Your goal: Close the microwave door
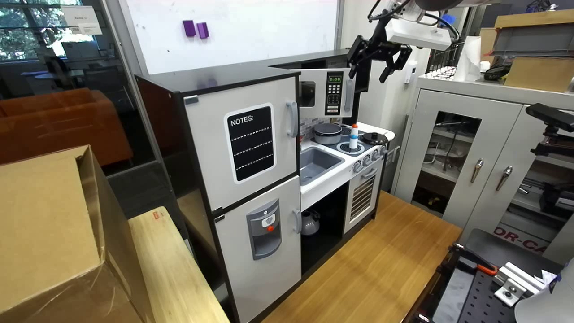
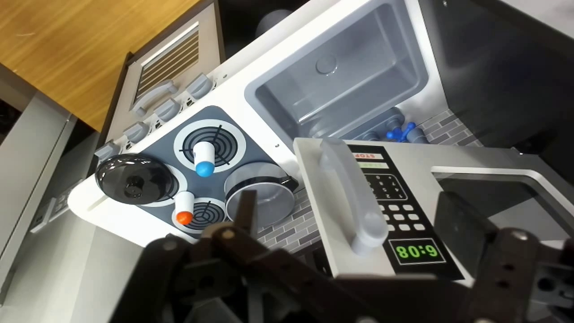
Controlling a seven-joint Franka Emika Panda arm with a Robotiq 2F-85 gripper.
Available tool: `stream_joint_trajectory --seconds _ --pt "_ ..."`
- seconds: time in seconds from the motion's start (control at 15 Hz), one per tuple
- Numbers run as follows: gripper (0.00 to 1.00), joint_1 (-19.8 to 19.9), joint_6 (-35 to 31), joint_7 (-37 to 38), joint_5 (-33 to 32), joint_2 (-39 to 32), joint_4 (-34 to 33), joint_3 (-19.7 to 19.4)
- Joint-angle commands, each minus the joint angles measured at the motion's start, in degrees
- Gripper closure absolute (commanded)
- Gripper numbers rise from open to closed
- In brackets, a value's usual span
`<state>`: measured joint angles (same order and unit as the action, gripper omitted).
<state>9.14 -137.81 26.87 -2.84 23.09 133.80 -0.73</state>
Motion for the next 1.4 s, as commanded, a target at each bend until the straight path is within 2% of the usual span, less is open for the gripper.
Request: stream_joint_trajectory --seconds 0.0,0.4,0.8,1.33 --pt "0.0 0.6 0.1 -0.3 0.4 0.0 -0.1 0.5" --pt "0.0 0.7 -0.3 -0.2 0.2 -0.1 0.0 0.6" --pt "0.0 1.5 -4.8 1.2 -4.2 -1.2 1.0 2.6" --pt "0.0 2.3 -6.1 3.6 -9.3 -1.7 2.9 4.5"
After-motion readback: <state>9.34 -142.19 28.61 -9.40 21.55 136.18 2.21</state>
